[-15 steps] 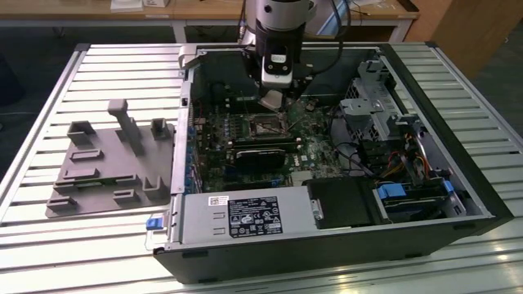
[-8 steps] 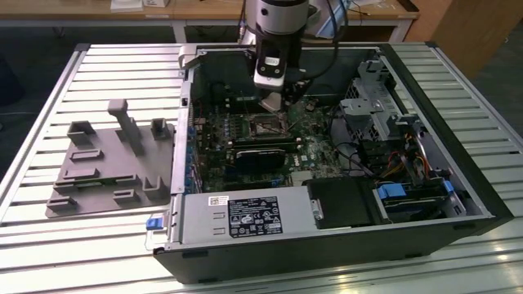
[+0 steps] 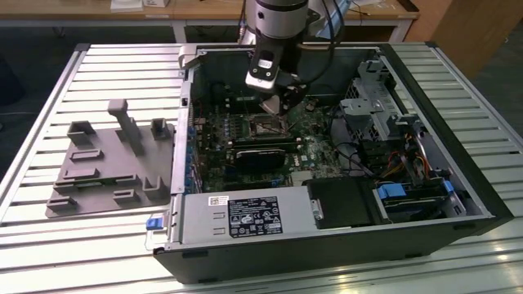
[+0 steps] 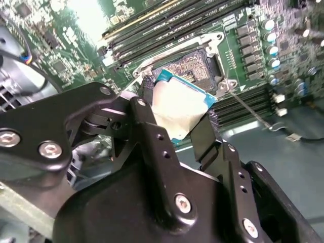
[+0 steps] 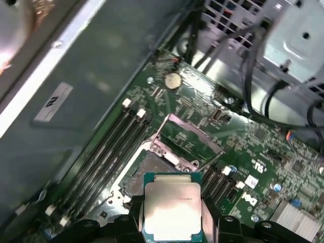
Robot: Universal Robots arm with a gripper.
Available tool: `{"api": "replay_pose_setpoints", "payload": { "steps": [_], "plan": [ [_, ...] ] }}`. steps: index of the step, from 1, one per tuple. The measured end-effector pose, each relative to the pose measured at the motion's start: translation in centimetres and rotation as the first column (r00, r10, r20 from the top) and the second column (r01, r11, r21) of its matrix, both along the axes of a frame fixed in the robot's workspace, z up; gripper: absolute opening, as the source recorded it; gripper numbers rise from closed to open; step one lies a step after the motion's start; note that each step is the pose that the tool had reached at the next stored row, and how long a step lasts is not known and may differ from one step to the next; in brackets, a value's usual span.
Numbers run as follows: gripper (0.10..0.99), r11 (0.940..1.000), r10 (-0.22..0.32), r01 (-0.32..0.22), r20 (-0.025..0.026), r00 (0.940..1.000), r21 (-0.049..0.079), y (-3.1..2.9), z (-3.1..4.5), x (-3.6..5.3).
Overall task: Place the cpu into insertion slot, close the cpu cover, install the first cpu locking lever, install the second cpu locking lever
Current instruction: 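Place the cpu into insertion slot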
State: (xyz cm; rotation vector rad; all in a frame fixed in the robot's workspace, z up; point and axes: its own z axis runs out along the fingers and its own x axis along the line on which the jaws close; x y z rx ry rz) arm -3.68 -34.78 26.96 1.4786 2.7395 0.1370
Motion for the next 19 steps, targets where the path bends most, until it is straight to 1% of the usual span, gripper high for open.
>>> {"api": "replay_pose_setpoints", "payload": {
  "steps": [3,5,8,10,13,15,19],
  "plan": [
    [0.537,0.9985,-0.054,0.054,0.0,0.9985,0.0,0.0,-0.25,0.0],
    [0.537,0.9958,-0.091,0.091,0.0,0.9958,0.0,0.0,-0.43,0.0],
    [0.537,0.9895,-0.145,0.145,0.0,0.9895,0.0,0.0,-0.68,0.0],
    [0.537,0.9836,-0.18,0.18,0.0,0.9836,0.0,0.0,-0.85,0.0],
    [0.537,0.9721,-0.235,0.235,-0.0001,0.9721,0.0,0.0,-1.13,0.0],
    [0.537,0.963,-0.27,0.27,0.0,0.963,0.0,0.0,-1.32,0.0],
    [0.537,0.9409,-0.339,0.339,0.0,0.9409,0.0,0.0,-1.68,0.0]
  ]
}}
